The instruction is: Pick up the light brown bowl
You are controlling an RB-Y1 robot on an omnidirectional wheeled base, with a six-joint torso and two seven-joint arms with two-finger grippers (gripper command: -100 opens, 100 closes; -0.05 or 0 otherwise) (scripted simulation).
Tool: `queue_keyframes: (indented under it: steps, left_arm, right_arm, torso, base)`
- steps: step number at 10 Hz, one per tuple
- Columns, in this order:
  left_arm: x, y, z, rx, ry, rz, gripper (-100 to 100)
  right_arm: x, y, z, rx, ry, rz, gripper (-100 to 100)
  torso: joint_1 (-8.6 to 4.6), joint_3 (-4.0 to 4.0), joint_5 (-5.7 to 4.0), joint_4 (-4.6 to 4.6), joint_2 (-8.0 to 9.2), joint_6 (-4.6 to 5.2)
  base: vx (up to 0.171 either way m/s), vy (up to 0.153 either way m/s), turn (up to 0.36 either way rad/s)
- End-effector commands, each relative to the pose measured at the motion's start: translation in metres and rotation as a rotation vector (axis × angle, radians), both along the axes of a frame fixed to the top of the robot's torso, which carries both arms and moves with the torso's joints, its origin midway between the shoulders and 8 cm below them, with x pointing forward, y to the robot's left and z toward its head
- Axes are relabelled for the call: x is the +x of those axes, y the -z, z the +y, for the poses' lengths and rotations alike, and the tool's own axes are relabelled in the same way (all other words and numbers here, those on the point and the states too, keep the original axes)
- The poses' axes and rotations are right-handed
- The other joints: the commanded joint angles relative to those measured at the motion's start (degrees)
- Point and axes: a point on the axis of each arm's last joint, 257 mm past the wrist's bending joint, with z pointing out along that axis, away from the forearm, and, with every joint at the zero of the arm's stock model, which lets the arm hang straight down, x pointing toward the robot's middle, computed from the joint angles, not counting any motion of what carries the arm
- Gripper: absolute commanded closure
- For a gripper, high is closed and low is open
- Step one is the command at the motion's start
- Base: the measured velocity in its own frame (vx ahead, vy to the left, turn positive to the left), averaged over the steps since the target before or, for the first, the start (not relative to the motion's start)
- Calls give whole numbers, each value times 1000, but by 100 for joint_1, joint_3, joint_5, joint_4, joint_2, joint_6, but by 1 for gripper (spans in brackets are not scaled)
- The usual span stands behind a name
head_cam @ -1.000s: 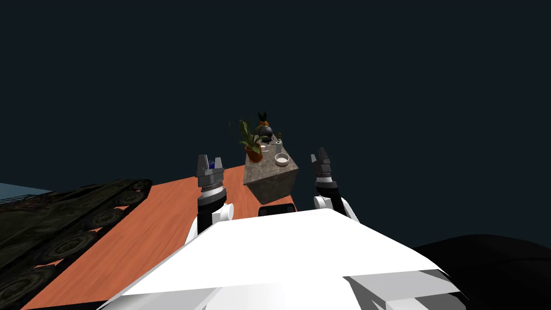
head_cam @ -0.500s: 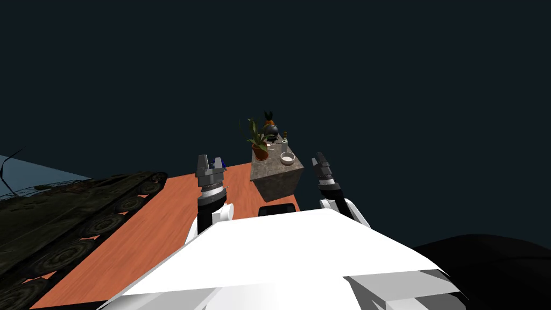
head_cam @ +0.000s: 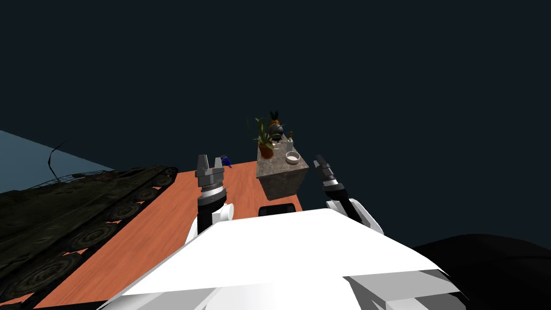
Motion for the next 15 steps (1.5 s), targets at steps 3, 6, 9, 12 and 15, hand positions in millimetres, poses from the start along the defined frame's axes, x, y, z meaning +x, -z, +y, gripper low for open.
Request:
queue_keyframes:
  steps: [3, 6, 9, 12, 15]
  left_arm:
    - [0, 0, 0, 0, 0, 0, 0]
    - [0, 0, 0, 0, 0, 0, 0]
    - [0, 0, 0, 0, 0, 0, 0]
    - [0, 0, 0, 0, 0, 0, 0]
    - [0, 0, 0, 0, 0, 0, 0]
  right_arm:
    - [1, 18, -15, -87, -15, 59, -100]
    - [2, 40, -36, -168, -17, 132, -100]
    - [2, 51, -47, -240, -37, 175, -100]
    - [-1, 73, -70, -321, -43, 253, -100]
    - [-2, 81, -82, -404, -72, 299, -100]
  torso:
    - [-4, 2, 0, 1, 3, 0]
    - [-13, -2, -1, -1, -4, 2]
    - [-9, -2, -1, 0, -3, 0]
    - [-17, -3, -3, -1, -5, 3]
    - [-10, -3, -2, -1, -6, 0]
  base:
    - [-32, 77, 95]
    - [-18, 70, 122]
    - [-14, 67, 101]
    - [-11, 65, 128]
    - [-7, 64, 131]
